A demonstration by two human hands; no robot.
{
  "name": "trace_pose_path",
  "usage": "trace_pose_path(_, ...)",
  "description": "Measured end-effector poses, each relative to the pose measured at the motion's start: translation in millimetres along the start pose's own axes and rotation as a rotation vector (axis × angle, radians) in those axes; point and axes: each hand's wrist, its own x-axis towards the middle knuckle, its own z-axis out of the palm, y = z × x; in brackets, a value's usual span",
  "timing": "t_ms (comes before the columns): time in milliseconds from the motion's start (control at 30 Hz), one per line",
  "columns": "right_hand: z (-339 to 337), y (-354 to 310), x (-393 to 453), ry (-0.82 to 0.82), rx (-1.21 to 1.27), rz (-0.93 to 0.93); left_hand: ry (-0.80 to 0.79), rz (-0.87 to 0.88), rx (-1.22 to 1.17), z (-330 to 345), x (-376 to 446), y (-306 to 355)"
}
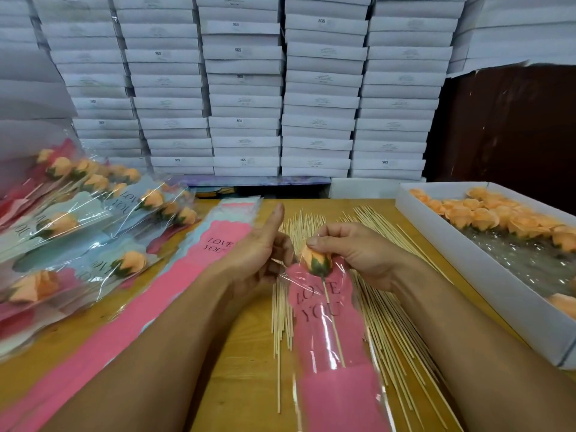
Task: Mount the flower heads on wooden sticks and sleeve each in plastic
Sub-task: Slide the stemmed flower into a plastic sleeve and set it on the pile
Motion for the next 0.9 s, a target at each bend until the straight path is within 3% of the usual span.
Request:
trace_pose_path(133, -1.0, 0.5, -1.4, -0.042, -0.022, -0.04, -0.166, -0.174, -0.046, -10.1, -1.7, -2.4)
trace_pose_path(267, -1.4, 0.0, -1.8, -0.096, 0.015, -0.085, -0.241, -0.195, -0.054, -14.3, -0.9, -1.5)
trace_pose_path(433, -2.6, 1.7, 0.5, -0.083, -0.026, -0.104, -0.175, -0.123, -0.146, -10.1, 0.0, 1.0)
trace_pose_path(667, 3.6, -1.4, -3.4, -0.017, -0.079, -0.115, -0.088, -0.061, -0.093, -8.8, 2.3, 0.7)
trace_pose_path(900, 0.3, 0.9, -1.5, -0.001, -0.145, -0.124, -0.086, 0.035, -0.181, -6.4, 3.9, 0.6)
